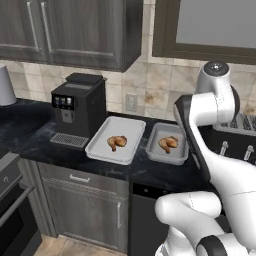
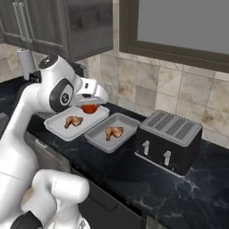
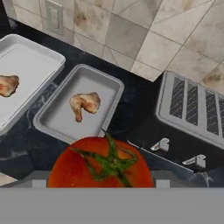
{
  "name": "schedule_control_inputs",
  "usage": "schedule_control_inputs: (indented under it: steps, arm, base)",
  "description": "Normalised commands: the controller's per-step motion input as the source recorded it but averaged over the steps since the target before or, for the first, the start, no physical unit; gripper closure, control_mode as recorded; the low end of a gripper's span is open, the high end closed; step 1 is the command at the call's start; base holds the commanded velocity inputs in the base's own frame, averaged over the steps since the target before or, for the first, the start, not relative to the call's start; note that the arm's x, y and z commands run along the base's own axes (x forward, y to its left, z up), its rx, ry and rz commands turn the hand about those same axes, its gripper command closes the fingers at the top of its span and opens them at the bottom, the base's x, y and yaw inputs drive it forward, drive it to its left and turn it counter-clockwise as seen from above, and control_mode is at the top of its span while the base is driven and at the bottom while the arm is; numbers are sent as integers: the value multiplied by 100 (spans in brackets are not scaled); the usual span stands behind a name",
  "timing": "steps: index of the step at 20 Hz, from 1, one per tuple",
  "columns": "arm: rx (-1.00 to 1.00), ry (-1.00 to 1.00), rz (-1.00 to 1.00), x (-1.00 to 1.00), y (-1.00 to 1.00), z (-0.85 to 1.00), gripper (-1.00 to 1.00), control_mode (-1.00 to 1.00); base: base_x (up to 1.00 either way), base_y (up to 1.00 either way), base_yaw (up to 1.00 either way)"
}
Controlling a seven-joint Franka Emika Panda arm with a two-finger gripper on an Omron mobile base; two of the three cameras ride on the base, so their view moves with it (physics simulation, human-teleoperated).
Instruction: Place one tomato and one chicken drumstick in each tupperware on the nearby counter, to pack two identical lunches.
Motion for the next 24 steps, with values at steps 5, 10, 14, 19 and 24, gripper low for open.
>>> schedule_control_inputs:
  steps: [5, 10, 14, 19, 24]
  arm:
    - [12, 14, 0, 17, 0, -48, 100, -100]
    - [12, -3, 0, 36, 0, -41, 100, -100]
    - [13, -8, 0, 72, 0, -34, 100, -100]
    - [2, 0, 0, 56, -4, -58, 100, -100]
    - [0, 15, -1, 57, -1, -55, 100, -100]
  base:
    - [0, 0, 0]
    - [0, 0, 0]
    - [0, 0, 0]
    - [0, 0, 0]
    - [0, 0, 0]
